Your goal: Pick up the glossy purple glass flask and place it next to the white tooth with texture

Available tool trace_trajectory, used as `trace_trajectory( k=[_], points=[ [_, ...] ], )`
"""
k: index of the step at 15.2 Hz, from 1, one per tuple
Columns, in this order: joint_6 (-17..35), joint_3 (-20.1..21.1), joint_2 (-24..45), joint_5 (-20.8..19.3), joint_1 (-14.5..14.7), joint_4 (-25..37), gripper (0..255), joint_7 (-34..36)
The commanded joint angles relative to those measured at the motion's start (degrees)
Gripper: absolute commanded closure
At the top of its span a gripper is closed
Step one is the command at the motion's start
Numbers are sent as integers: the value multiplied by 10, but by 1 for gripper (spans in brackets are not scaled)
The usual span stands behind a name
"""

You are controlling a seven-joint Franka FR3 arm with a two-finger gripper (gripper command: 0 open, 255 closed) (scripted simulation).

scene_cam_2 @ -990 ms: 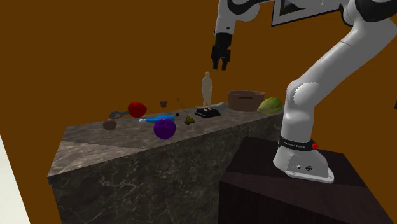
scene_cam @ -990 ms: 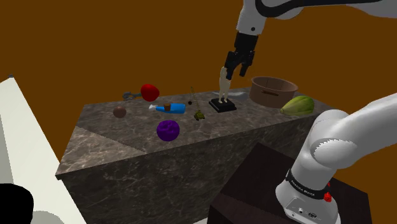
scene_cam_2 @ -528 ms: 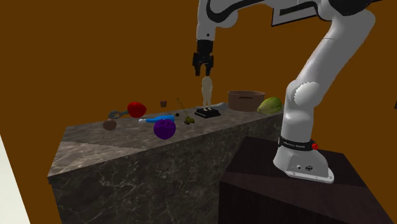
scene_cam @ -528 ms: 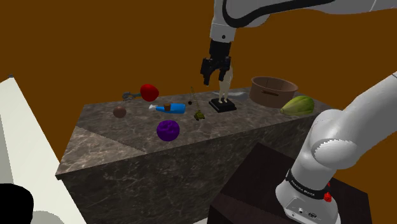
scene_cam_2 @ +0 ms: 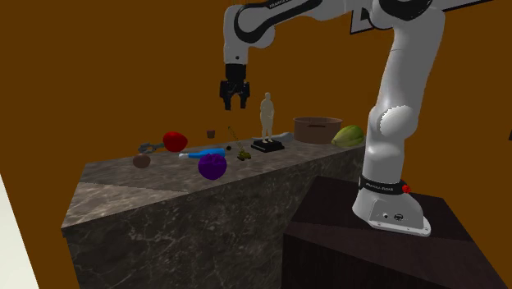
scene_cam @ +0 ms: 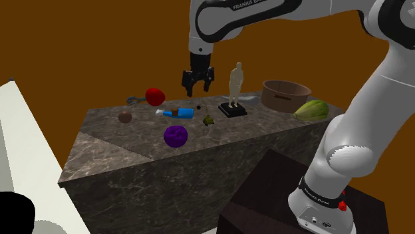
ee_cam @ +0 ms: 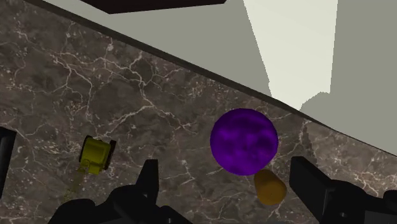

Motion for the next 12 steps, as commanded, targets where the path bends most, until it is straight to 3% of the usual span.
trace_trajectory(
  k=[1, 8, 12],
  points=[
    [5, 9, 41, -6, 5, 30, 0, 14],
    [-1, 28, 198, -37, 28, 174, 0, 57],
    [28, 27, 204, -39, 28, 152, 0, 58]
  ],
)
